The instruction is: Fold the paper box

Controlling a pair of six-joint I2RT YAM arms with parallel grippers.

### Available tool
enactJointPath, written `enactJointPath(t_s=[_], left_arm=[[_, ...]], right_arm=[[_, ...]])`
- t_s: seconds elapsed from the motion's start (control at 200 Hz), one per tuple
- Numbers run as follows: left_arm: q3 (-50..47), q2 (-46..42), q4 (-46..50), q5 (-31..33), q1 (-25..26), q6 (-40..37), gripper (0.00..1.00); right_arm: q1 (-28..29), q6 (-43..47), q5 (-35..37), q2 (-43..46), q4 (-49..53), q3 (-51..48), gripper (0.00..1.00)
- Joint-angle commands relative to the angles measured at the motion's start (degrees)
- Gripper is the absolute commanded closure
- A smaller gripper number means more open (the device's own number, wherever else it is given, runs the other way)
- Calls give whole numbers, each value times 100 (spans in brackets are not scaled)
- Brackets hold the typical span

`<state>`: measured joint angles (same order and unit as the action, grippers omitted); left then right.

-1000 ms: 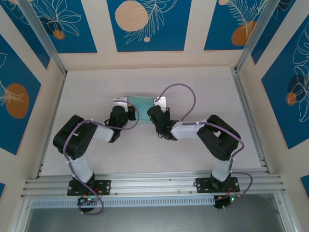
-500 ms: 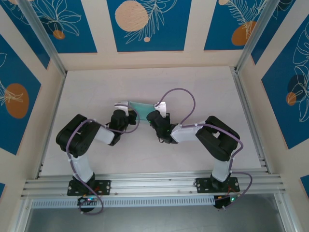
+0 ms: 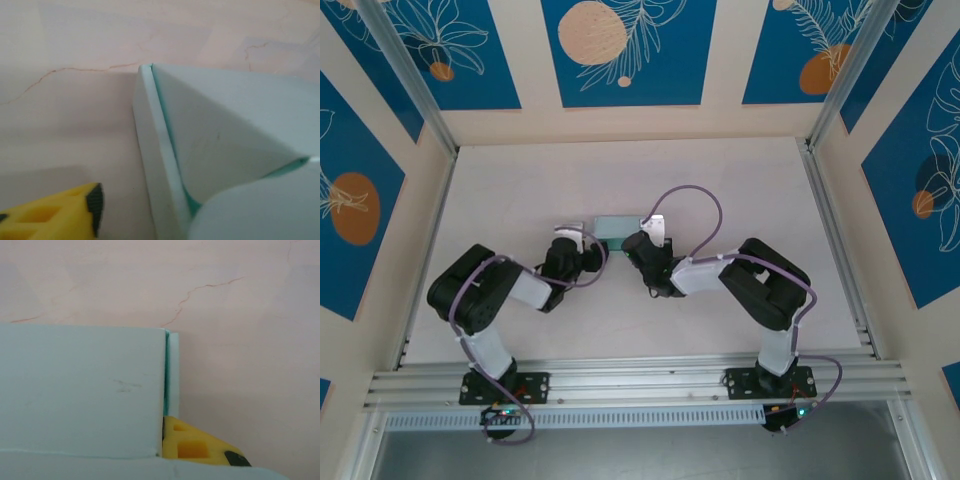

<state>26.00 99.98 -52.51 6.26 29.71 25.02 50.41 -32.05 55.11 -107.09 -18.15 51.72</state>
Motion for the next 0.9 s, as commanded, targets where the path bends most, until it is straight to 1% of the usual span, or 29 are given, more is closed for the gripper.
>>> enactJointPath(t_s=[0.0,0.075,0.15,0.245,0.43,0.615,0.7,0.8,0.845,0.895], left_arm=[[-312,-202,439,-99,55,-59,20],[-456,-382,554,-88,58,-51,8],[-621,-622,704,-74,58,-21,0],[-747,-989,1156,24,54,196,0],[-974,-1973,1923,-195,53,470,0],[-1015,-3513,3390,121,53,977,0],[-797,-4254,4193,363,43,955,0],[-272,-4784,5046,635,-75,730,0],[0,-4864,5283,573,-221,578,0],[351,-4820,5512,349,-459,414,0]], right_arm=[[21,-309,-203,-365,937,-58,100],[22,-354,-207,-378,967,-35,100],[14,-379,-209,-405,1033,10,100],[19,-385,-220,-438,1093,74,100],[8,-418,-204,-470,1192,149,100],[-6,-416,-243,-480,1164,138,100],[5,-359,-255,-461,1188,153,100],[37,-303,-212,-412,1296,188,97],[52,-257,-209,-385,1338,199,96],[57,-228,-203,-337,1364,201,96]])
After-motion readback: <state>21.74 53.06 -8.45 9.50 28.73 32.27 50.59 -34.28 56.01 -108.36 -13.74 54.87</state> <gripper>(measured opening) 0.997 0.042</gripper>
